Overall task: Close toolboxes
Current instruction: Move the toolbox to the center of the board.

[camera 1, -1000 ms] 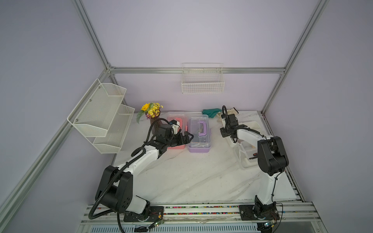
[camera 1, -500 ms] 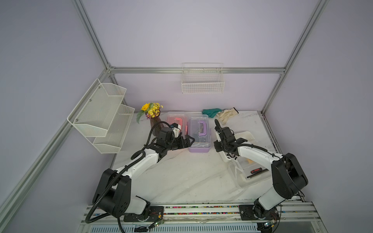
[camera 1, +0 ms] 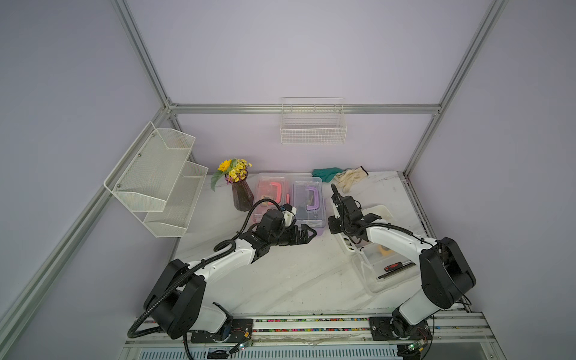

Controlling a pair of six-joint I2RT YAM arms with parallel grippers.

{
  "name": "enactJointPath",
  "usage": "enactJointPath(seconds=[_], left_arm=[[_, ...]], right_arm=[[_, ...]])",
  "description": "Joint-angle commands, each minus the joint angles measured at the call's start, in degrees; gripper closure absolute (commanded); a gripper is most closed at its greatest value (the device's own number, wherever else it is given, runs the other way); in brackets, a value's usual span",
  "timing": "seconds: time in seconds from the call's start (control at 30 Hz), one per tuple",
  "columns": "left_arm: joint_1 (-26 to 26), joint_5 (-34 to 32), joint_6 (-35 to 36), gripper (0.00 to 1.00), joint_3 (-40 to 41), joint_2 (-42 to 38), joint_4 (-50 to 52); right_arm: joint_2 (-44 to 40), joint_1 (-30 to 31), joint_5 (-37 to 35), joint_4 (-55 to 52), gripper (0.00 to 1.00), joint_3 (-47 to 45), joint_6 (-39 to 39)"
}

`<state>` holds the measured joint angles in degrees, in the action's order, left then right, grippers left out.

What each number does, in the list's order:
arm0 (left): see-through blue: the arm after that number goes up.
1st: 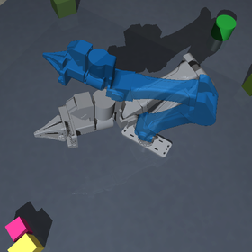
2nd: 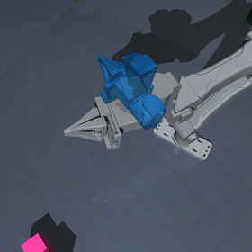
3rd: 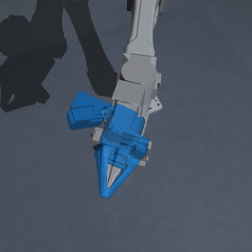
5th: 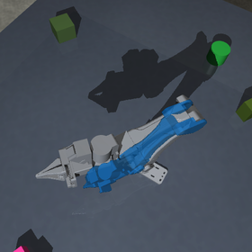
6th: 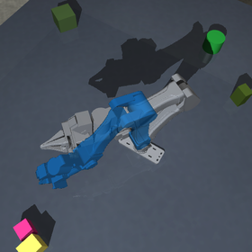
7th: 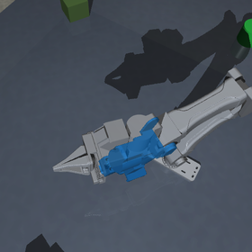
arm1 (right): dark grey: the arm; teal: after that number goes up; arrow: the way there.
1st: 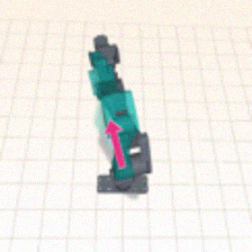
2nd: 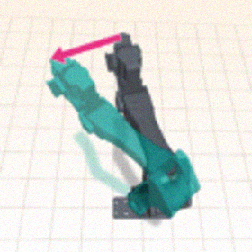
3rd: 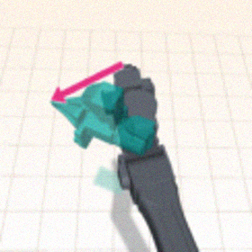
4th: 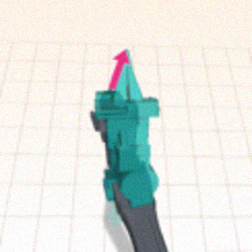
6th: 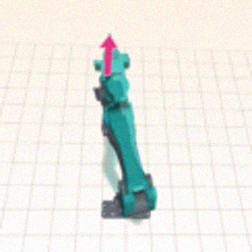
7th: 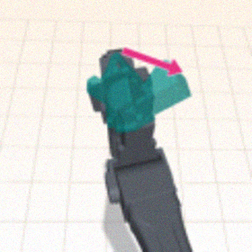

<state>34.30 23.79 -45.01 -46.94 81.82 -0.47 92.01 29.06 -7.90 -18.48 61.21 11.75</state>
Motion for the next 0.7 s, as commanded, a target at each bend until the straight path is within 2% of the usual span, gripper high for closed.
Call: enactJointPath(seconds=[0.0, 0.13, 0.23, 0.37, 0.5, 0.67], left_arm=[[0.2, 0.1, -2.5, 0.0, 2.3, 2.1, -6.0], [0.8, 1.6, -3.3, 0.0, 0.7, 6.3, -10.3], [1.4, 2.2, -4.0, 0.0, -1.3, 9.7, -14.1], [1.5, 2.5, -4.6, 0.0, -3.7, 14.3, -18.5], [0.9, 2.5, -3.6, 0.0, -8.1, 19.7, -19.2], [-1.9, 3.8, -2.8, 0.0, -12.7, 24.8, -19.8]], right_arm=[[-2.1, 0.2, -2.0, 0.5, 0.62, 3.8, 2.6], [1.9, -2.1, -3.9, -2.0, 0.65, 8.8, 6.1], [4.5, -6.4, -0.2, -3.5, 0.64, 11.0, 9.6], [4.3, -12.8, 5.0, -2.1, 0.58, 9.9, 15.0], [4.7, -15.4, 6.6, -1.2, 0.53, 8.6, 17.4], [6.7, -20.0, 13.2, 0.3, 0.47, 5.9, 21.9]])
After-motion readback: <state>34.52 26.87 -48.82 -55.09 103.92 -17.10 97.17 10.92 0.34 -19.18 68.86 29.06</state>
